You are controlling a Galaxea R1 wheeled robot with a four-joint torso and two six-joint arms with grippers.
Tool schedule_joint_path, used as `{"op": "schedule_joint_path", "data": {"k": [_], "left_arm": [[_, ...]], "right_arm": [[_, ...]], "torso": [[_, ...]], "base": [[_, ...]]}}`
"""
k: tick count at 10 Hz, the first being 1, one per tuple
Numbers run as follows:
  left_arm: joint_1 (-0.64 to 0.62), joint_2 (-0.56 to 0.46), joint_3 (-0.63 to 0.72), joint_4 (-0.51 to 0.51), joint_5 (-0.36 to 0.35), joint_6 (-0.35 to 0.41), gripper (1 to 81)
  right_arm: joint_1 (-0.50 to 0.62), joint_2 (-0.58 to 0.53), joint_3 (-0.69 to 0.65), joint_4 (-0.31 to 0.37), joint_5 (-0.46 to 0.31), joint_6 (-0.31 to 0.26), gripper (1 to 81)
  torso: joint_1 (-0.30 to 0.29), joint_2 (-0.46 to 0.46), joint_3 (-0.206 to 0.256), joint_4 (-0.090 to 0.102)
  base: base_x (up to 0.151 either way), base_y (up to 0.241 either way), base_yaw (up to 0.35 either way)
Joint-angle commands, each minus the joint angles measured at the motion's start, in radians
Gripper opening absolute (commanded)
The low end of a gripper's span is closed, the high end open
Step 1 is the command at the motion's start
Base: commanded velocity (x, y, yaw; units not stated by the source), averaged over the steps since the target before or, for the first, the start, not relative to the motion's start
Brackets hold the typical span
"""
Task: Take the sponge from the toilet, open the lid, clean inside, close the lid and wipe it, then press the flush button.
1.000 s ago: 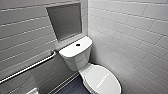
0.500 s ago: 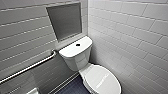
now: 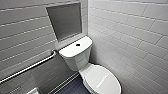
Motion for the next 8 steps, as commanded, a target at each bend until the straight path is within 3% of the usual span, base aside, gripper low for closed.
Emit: {"op": "schedule_joint_path", "data": {"k": [1,5,6,7,8], "left_arm": [[-0.122,0.028,-0.009,-0.041,0.059,-0.059,81.1],[-0.196,0.146,-0.085,-0.058,0.059,-0.087,81.1],[-0.207,0.174,-0.104,-0.061,0.059,-0.090,81.1],[-0.217,0.195,-0.115,-0.061,0.059,-0.093,81.1],[-0.231,0.208,-0.115,-0.063,0.059,-0.094,81.1]], "right_arm": [[-0.012,-0.025,0.025,-0.037,-0.055,-0.001,1.0],[-0.005,0.001,0.006,-0.042,-0.053,0.002,1.0],[-0.005,0.006,0.005,-0.049,-0.053,0.000,1.0],[-0.004,0.008,0.006,-0.054,-0.053,0.002,1.0],[0.002,0.009,0.005,-0.059,-0.053,0.002,1.0]], "torso": [[0.000,0.000,0.000,0.000],[0.000,0.000,0.000,0.000],[0.000,0.000,-0.071,0.000],[0.000,0.000,-0.096,0.000],[0.000,0.000,-0.016,0.000]], "base": [[0.000,0.000,0.000],[0.000,0.000,0.000],[0.000,0.000,0.000],[0.000,0.000,0.000],[0.000,0.000,0.000]]}}
